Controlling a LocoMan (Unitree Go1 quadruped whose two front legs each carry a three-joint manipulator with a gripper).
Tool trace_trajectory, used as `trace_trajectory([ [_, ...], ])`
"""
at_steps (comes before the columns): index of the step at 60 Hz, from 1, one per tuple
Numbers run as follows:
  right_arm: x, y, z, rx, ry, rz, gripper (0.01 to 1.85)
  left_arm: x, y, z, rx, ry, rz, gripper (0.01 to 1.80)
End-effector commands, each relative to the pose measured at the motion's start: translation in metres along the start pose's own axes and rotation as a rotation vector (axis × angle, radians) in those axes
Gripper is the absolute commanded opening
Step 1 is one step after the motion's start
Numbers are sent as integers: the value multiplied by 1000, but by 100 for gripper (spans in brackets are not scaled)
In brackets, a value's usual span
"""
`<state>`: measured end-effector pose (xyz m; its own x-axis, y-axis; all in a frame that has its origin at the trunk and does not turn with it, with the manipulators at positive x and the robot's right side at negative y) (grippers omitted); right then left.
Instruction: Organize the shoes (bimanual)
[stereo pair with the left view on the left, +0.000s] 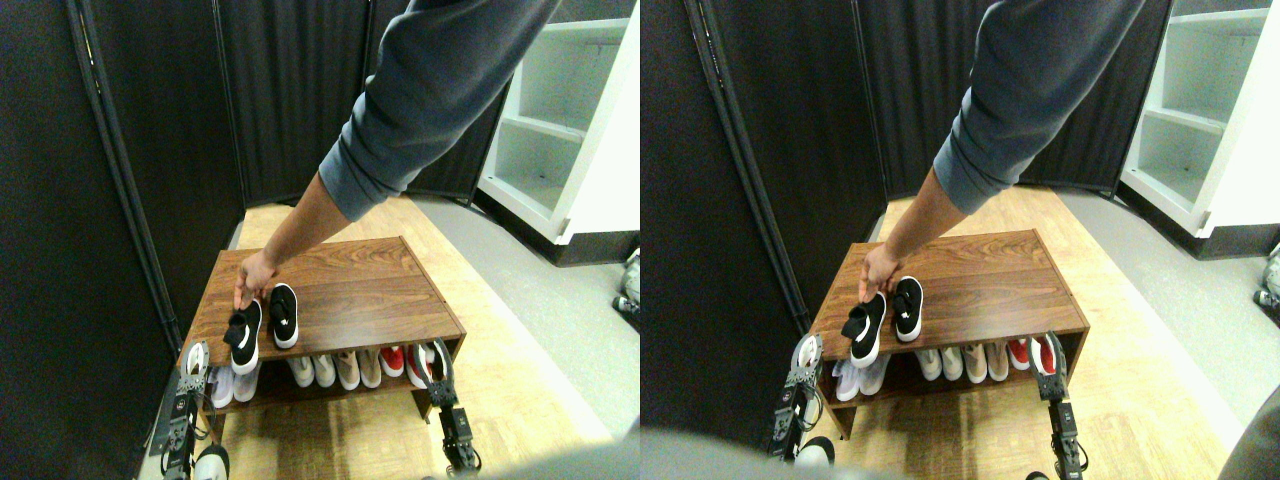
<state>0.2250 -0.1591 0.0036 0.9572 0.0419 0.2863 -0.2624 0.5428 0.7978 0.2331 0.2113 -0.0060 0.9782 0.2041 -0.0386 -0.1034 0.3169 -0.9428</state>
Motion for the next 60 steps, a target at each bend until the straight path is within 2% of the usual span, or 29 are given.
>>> trace_trajectory([
  [1, -1, 9, 4, 34, -18, 20, 23, 0, -5, 0, -9, -2, -33, 1],
  [20, -5, 1, -3, 46, -18, 8, 24, -12, -7, -1, -32, -29, -27, 1],
  [26, -5, 0, -5, 22, -14, 18, 23, -24, -11, -1, -53, -52, -31, 1],
  [32, -5, 1, -5, 25, -14, 16, 24, -34, -13, -1, -91, -55, 6, 1],
  [33, -5, 1, -6, 24, -13, 17, 24, -36, -13, -2, -101, -54, 18, 4],
  [35, -5, 1, -6, 21, -11, 22, 24, -40, -12, -3, -101, -51, 28, 26],
  [36, -5, 2, -6, 16, -11, 24, 25, -42, -12, -4, -104, -43, 37, 45],
  [37, -5, 2, -6, 15, -10, 25, 25, -42, -12, -4, -104, -42, 40, 54],
  [38, -5, 2, -6, 15, -10, 25, 25, -42, -12, -4, -104, -42, 40, 54],
  [39, -5, 3, -7, 14, -7, 29, 26, -45, -11, -7, -98, -36, 47, 88],
  [40, -5, 3, -7, 14, -7, 29, 26, -45, -11, -7, -98, -36, 47, 88],
  [41, -4, 3, -7, 15, -5, 32, 27, -46, -10, -9, -93, -14, 55, 105],
  [42, -4, 3, -7, 15, -5, 32, 27, -46, -10, -9, -93, -14, 55, 105],
  [44, -4, 3, -8, 9, -3, 35, 28, -47, -11, -13, -101, 12, 64, 119],
  [49, -3, 4, -8, 4, -4, 32, 28, -47, -10, -19, -96, 51, 90, 127],
  [52, -3, 4, -8, 1, -6, 32, 28, -48, -10, -21, -97, 55, 105, 129],
  [60, -3, 4, -8, 2, -4, 35, 28, -43, -5, -37, -139, 82, 142, 152],
])
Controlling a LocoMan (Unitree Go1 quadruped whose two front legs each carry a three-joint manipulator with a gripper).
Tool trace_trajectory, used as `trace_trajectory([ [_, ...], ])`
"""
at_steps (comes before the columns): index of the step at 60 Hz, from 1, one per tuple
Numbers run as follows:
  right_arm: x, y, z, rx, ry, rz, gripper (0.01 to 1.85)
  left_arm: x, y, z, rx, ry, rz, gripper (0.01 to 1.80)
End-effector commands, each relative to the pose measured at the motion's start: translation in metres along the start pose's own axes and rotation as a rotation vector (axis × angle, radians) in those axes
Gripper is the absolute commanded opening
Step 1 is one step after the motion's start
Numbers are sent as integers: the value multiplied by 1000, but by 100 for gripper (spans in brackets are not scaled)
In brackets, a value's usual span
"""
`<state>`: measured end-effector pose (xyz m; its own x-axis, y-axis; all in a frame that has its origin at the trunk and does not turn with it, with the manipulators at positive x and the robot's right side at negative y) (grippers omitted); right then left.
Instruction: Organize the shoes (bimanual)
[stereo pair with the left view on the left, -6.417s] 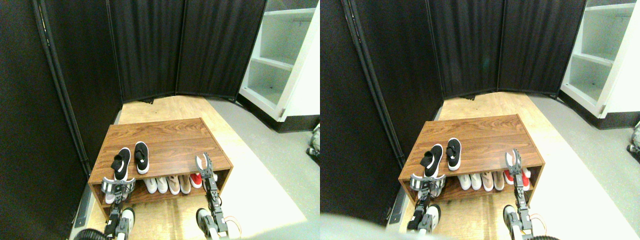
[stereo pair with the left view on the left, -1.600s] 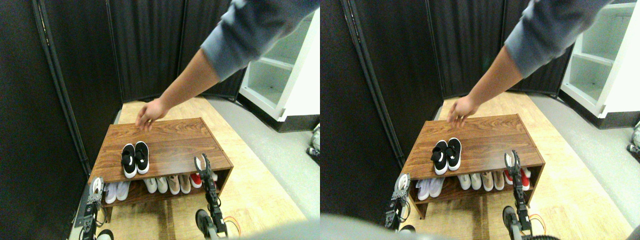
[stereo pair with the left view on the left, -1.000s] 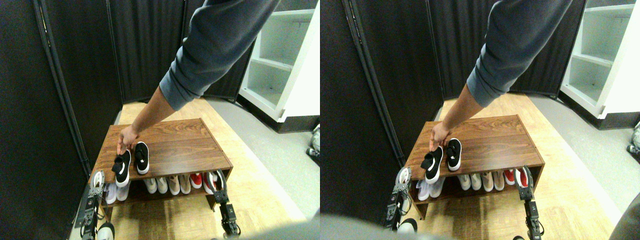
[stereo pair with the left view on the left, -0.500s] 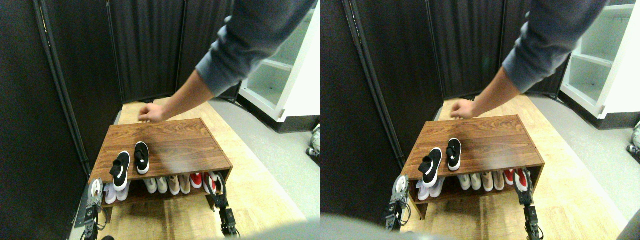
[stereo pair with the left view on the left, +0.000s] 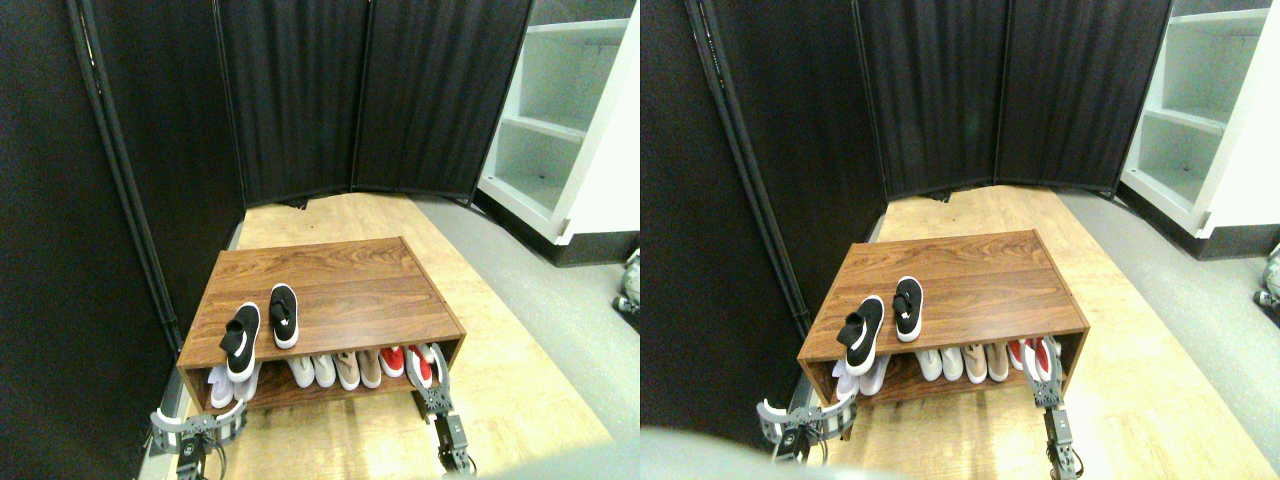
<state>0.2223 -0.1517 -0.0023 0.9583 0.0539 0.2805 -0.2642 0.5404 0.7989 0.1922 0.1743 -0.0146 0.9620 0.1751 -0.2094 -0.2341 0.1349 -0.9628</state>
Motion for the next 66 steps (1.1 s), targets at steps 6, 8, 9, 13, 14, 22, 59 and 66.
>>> trace_trajectory([
  [6, 1, 4, 2, 5, -24, 23, 28, 14, 4, -20, 53, 38, 7, 151],
  [8, 1, 4, 2, 3, -24, 24, 27, 18, 6, -23, 52, 35, 16, 152],
  [9, 1, 4, 2, 3, -24, 24, 27, 18, 6, -23, 52, 35, 16, 152],
  [13, 1, 3, 2, 7, -26, 23, 27, 29, 10, -30, 42, 32, 39, 153],
  [14, 1, 3, 3, 10, -26, 24, 28, 32, 11, -32, 34, 36, 38, 152],
  [22, 3, 2, 4, 16, -30, 21, 27, 52, 17, -42, 31, 55, 33, 146],
  [59, 4, -6, 10, 26, -51, 14, 23, 108, 32, -48, 155, 60, 60, 142],
  [66, 4, -6, 10, 32, -45, 12, 23, 111, 29, -48, 151, 68, 48, 139],
])
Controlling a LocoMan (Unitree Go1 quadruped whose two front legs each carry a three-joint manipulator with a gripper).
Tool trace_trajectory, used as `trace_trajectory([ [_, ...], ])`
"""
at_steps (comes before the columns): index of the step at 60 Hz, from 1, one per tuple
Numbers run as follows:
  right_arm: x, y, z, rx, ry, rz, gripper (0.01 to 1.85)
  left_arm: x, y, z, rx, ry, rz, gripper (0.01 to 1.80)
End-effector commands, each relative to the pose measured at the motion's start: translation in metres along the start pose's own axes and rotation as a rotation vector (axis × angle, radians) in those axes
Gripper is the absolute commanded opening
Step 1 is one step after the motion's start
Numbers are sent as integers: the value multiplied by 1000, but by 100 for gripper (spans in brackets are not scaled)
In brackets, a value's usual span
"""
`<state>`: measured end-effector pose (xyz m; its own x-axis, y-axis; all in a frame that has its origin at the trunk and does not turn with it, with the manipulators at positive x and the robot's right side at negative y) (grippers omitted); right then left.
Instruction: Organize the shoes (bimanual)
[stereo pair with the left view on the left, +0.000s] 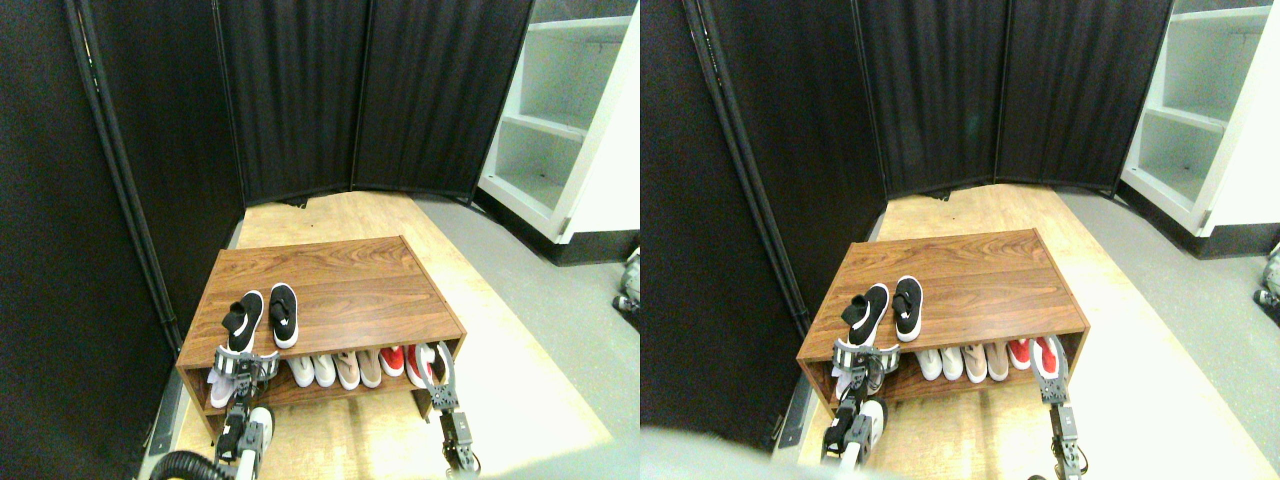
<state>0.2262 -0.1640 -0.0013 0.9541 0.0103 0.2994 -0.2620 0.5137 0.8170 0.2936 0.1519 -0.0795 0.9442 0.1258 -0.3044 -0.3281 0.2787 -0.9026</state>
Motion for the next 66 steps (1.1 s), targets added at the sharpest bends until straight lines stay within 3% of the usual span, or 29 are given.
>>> trace_trajectory([
  [1, 1, 1, 0, 1, 2, 18, 23, 2, -7, 1, -12, -3, -37, 138],
  [15, 2, 2, -1, -15, -18, 21, 23, -33, -6, 11, -100, -10, -35, 142],
  [20, 2, 2, -2, -4, -15, 23, 23, -49, -6, 24, -97, -10, -42, 141],
  [25, 3, 2, -3, -1, -12, 25, 23, -65, -8, 40, -77, -49, -39, 146],
  [29, 4, 2, -3, -9, -12, 29, 23, -73, -8, 52, -85, -69, -55, 142],
  [33, 5, 2, -4, -5, -11, 32, 24, -77, -8, 72, -41, -95, -84, 123],
  [38, 5, 2, -5, -5, -10, 40, 23, -71, -9, 95, 18, -156, -125, 90],
  [39, 5, 2, -5, -5, -10, 40, 23, -71, -9, 95, 18, -156, -125, 90],
  [45, 4, 3, -7, -15, -1, 45, 24, -58, -18, 119, 88, -263, -163, 34],
  [47, 4, 3, -7, -15, -1, 45, 24, -58, -18, 119, 88, -263, -163, 34],
  [48, 4, 3, -7, -19, 0, 51, 24, -49, -22, 128, 145, -303, -196, 8],
  [49, 4, 3, -7, -21, -1, 51, 24, -48, -23, 130, 151, -302, -201, 4],
  [58, 4, 4, -6, -25, -9, 62, 25, -31, -35, 144, 315, -325, -236, 1],
  [66, 3, 5, -7, -21, -3, 61, 24, -11, -41, 141, 331, -257, -236, 1],
])
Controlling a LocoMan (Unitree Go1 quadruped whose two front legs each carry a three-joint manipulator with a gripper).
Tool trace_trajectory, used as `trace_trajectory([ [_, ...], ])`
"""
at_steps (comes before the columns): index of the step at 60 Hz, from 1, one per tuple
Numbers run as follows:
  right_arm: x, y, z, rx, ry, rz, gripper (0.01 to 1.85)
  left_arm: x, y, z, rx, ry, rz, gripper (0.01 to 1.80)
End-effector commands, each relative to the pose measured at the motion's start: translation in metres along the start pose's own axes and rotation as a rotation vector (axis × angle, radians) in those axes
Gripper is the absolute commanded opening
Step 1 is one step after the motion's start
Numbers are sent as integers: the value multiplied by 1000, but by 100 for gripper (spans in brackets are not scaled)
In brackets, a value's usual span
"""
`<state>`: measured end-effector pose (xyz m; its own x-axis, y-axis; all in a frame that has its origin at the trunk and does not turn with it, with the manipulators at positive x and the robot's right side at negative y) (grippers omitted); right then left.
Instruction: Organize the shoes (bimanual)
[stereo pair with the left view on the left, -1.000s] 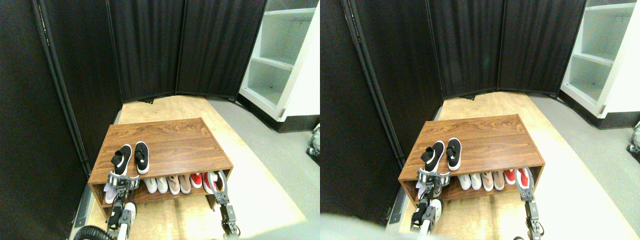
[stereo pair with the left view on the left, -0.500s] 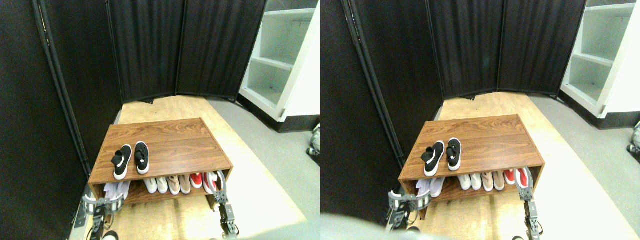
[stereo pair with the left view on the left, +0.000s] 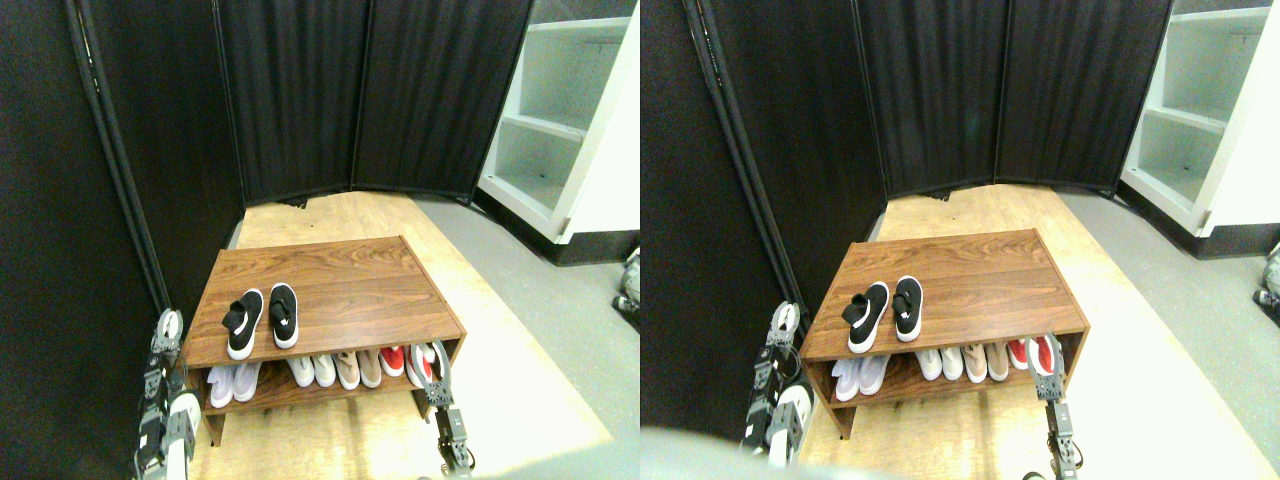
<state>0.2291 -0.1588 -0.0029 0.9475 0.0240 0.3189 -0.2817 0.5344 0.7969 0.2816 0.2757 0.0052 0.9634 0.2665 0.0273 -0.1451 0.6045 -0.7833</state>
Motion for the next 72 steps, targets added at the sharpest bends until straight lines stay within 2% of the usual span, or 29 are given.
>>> trace_trajectory([
  [1, 0, 5, -1, 5, -4, 36, 24, 11, -2, -7, 5, 28, -11, 1],
  [10, 0, 5, 0, 7, -11, 34, 25, 22, -5, -25, 81, 55, 34, 1],
  [12, -1, 5, 0, 9, -10, 27, 25, 23, -6, -30, 104, 79, 32, 1],
  [18, -1, 5, 1, 10, -13, 30, 25, 27, -6, -40, 54, 112, 74, 1],
  [20, -1, 5, 1, 11, -14, 33, 25, 27, -6, -44, 72, 105, 86, 1],
  [23, 0, 5, 1, 13, -13, 30, 25, 27, -6, -49, 73, 112, 84, 1],
  [30, 0, 5, 1, 13, -12, 28, 25, 29, -1, -69, 98, 144, 85, 1],
  [46, 0, 6, 4, -7, -23, 32, 24, 30, -5, -104, 53, 203, 130, 1],
  [54, 0, 7, 6, -5, -24, 29, 24, 28, -10, -113, 31, 195, 157, 1],
  [63, 0, 6, 7, -8, -25, 31, 24, 27, -13, -123, 14, 226, 130, 1],
  [72, 0, 6, 6, -21, -29, 35, 24, 24, -19, -123, 8, 234, 137, 1],
])
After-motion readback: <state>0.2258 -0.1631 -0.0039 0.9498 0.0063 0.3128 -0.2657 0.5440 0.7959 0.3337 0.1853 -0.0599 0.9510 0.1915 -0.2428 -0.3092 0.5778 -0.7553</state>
